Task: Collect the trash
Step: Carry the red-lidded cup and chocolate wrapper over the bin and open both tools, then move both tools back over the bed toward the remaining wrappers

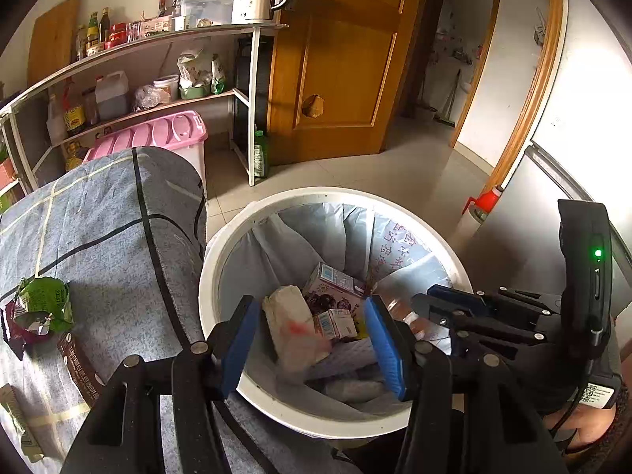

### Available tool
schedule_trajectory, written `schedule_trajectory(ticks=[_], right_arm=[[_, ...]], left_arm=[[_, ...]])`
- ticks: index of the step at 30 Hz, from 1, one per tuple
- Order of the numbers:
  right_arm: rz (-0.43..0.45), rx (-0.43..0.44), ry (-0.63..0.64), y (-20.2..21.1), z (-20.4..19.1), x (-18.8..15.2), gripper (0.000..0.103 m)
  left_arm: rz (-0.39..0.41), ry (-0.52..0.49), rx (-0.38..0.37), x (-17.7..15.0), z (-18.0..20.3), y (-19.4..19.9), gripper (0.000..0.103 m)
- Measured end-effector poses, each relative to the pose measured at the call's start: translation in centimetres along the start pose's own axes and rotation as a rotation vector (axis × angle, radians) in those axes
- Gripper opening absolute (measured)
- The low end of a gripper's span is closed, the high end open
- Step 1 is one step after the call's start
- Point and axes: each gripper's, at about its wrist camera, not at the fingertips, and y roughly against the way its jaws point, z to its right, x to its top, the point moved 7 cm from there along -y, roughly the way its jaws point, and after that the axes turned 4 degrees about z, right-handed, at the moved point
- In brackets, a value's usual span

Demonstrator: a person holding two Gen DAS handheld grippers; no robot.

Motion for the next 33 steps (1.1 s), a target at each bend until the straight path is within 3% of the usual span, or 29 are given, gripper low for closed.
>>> schedule_trajectory(ticks=[3, 11, 15, 33], right_arm=[[0.005, -0.003, -0.002, 0.2, -0.1, -0.1, 0.039], [0.025, -0.003, -0.001, 1.2, -1.1, 0.1, 0.04], [0.039, 0.007, 0.001, 1.7, -1.9, 0.2, 0.04], [0.091, 0.078, 0.064, 3.6, -7.9, 0.6, 0.04]], left_arm=[[0.007, 0.002, 0.007, 0.1, -0.1, 0.4, 0.063], [0.043, 0.026, 0.032, 0.2, -1.6, 2.6, 0.063], [0.077, 0.006, 0.094, 0.1, -2.6, 4.1, 0.063], [0.143, 0.102, 0.161, -2.0, -7.4, 9.9, 0.063]])
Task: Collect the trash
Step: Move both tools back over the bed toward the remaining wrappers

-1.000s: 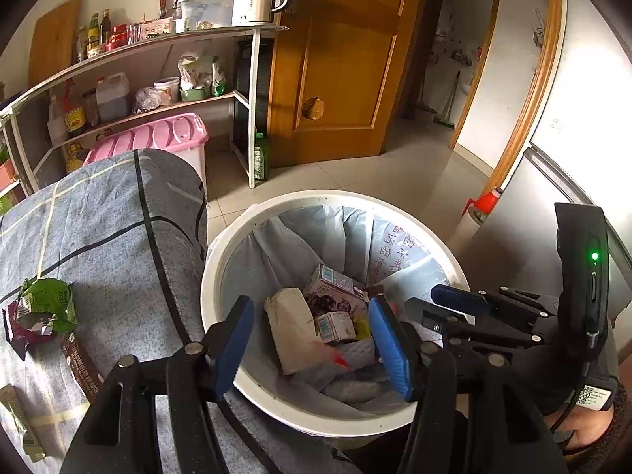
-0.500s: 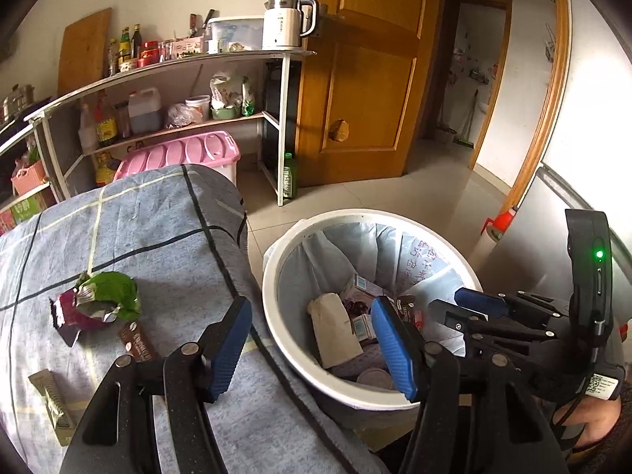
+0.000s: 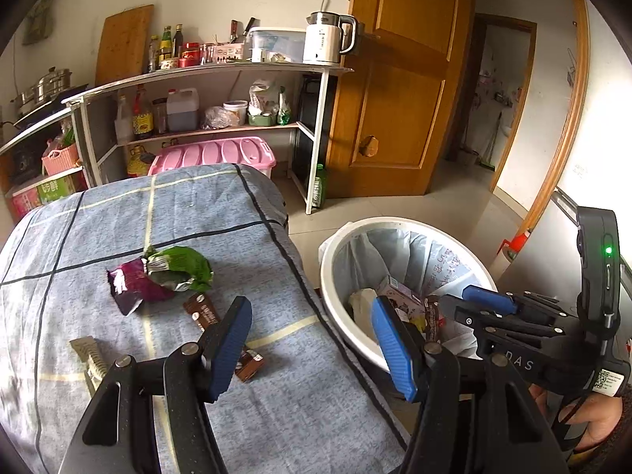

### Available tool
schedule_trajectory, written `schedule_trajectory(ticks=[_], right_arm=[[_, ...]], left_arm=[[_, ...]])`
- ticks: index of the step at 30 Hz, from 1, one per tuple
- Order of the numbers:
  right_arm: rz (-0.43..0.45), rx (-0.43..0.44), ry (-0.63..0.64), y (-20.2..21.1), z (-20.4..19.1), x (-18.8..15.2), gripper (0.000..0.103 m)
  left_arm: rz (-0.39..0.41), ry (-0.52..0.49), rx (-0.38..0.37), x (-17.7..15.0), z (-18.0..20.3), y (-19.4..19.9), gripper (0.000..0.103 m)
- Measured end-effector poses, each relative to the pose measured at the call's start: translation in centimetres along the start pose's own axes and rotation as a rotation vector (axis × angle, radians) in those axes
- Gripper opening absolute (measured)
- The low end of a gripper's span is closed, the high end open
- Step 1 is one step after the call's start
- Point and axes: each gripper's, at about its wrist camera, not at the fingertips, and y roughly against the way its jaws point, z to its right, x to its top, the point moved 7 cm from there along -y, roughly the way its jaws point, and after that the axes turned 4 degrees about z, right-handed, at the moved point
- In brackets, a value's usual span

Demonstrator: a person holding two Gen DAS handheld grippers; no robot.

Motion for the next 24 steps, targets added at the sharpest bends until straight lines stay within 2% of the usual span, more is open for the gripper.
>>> schedule_trajectory(ticks=[5, 9, 20, 24], right_arm=[[0.008, 0.03, 0.024, 0.0, -2.1, 0.1, 0.04], [0.006, 0.067, 0.046, -0.4, -4.3, 0.1, 0.05], [-0.004, 0.134, 0.123, -1.9, -9.6, 0.7, 0.05], [0.0, 0.167, 0.15, -2.6, -11.4, 1.2, 0.057]], left_arm=[[0.011, 0.021, 0.022, -0.2, -1.7, 1.1, 0.063], [0.018, 0.05, 0.064, -0.7, -4.2, 2.1, 0.063], [0.005, 0.168, 0.204, -3.0, -12.5, 4.3, 0.063], [-0.009, 0.202, 0.222, -4.1, -14.7, 4.6, 0.063]])
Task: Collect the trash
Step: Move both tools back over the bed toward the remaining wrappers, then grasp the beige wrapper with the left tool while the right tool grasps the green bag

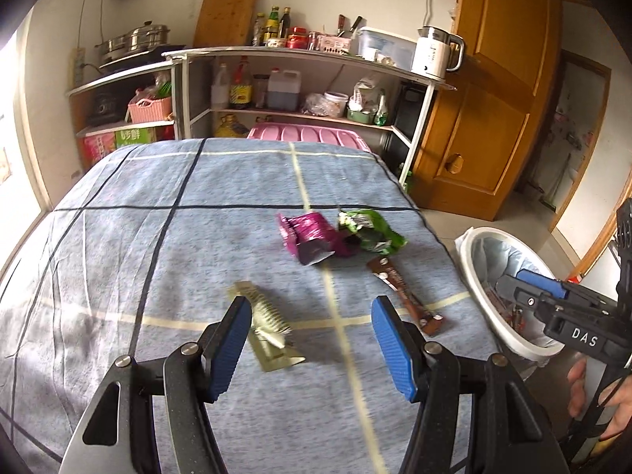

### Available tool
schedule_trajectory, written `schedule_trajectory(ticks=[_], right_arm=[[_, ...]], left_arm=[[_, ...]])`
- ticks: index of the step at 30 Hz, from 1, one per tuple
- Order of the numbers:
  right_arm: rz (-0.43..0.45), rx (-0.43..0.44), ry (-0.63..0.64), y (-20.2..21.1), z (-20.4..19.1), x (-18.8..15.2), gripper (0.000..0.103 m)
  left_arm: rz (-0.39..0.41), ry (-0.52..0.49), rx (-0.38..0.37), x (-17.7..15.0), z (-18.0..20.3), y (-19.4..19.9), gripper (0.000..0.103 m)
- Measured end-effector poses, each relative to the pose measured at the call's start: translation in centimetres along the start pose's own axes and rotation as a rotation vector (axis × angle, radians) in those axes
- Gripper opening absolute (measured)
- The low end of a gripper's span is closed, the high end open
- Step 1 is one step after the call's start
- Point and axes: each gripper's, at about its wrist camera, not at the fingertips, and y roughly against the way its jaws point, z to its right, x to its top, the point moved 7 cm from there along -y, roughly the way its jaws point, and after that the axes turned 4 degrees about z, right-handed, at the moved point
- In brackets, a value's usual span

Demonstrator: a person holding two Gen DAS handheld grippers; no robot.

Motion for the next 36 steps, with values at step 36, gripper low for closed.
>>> schedule_trajectory(ticks=[36], right_arm=[[-0.081, 0.101, 0.254, -12.3, -8.0, 4.1, 0.069]], left_arm=[[-0.137, 0.063, 0.024, -1.7, -4.3, -5.6, 0.065]])
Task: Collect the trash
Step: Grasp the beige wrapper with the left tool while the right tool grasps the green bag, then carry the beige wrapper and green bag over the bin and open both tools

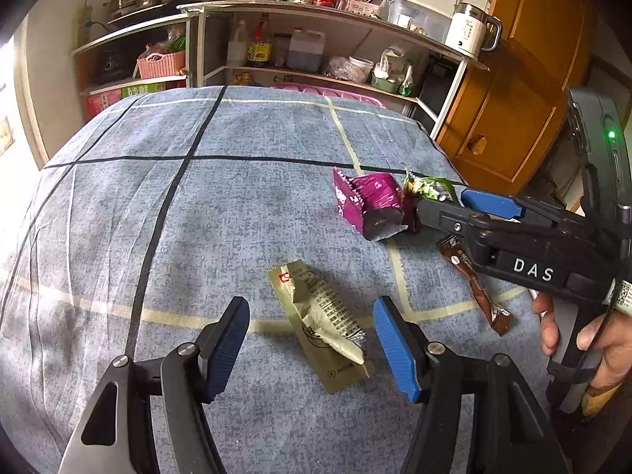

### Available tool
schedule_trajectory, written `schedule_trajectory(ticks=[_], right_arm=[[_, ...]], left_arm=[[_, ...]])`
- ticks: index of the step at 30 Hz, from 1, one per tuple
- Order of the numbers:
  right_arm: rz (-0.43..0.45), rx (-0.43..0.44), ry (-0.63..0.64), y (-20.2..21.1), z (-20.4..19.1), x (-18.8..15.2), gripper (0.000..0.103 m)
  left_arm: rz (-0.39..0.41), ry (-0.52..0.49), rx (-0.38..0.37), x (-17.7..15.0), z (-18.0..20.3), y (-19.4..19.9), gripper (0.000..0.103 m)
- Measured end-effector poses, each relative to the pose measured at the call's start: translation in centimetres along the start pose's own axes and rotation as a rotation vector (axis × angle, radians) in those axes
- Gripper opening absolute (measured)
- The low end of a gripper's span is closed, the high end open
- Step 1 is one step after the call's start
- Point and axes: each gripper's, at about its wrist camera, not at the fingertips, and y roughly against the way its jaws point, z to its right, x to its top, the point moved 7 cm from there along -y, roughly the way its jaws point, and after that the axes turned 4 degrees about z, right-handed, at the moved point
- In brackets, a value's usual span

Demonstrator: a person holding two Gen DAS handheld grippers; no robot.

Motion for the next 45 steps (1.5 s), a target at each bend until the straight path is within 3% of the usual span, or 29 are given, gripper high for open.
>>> schedule_trajectory(ticks=[7, 9, 11, 19, 30, 45], right_arm=[[-0.007, 0.01, -0.059, -0.6, 0.6, 0.0, 0.068], [-0.004, 0.013, -0.068, -0.5, 0.6, -0.1, 0.059], [-0.007, 0.016, -0.075, -0.6, 0.7, -0.2, 0.058], [-0.006, 0.034, -0.088, -0.5, 0.6, -0.4, 0.044], [0.016, 0.022, -0.105, 0.1, 1.0, -0.5, 0.035], [0.087, 0.038, -0.151, 3.5, 1.4, -0.3, 0.033]], left_arm=[[-0.007, 0.015, -0.006, -0.3, -0.3, -0.4, 0.065], [-0.005, 0.019, -0.005, -0.3, -0.3, -0.4, 0.065], [-0.003, 0.014, -0.004, -0.3, -0.3, -0.4, 0.06], [-0.001, 0.029, -0.016, -0.1, -0.5, -0.5, 0.021], [0.017, 0.051, -0.038, -0.1, -0.7, -0.2, 0.02], [0.072, 0.012, -0.047, 1.0, 0.7, 2.4, 0.02]])
